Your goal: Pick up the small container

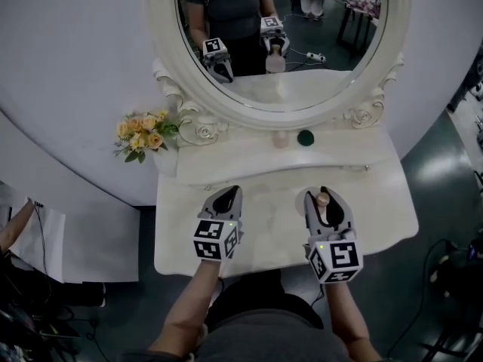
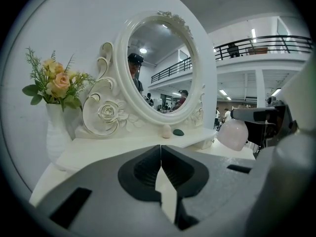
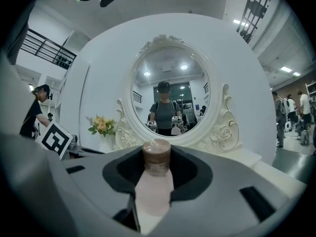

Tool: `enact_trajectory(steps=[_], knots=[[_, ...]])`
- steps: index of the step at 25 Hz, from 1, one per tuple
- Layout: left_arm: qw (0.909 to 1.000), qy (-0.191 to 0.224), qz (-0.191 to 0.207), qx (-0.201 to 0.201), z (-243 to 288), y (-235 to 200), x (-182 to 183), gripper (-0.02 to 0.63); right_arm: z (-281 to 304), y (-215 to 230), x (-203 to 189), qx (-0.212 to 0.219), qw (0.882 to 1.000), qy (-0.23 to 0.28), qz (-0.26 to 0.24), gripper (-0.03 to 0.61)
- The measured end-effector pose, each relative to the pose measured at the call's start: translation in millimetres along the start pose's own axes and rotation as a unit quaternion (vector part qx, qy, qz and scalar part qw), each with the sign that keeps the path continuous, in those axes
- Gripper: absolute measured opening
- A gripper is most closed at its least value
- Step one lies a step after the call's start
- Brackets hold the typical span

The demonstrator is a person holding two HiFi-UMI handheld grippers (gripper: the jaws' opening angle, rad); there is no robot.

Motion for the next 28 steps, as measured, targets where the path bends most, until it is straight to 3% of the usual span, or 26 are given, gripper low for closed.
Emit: enact_trajectory(steps=[28], knots=[[0.9996,0.020,-0.010,0.018,-8,-16,8,0.008,-1,-1,21,-0.004,1.000,0.023,-0.006,0.144]])
Point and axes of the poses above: the fingertips, and each gripper's own axes: z forward along the fingers, y to its right, x out of its top, the point moved 2 cm from there along -z, backward along the fingers, and after that the axes turned 10 degrees about -z, right-handed, at the moved point
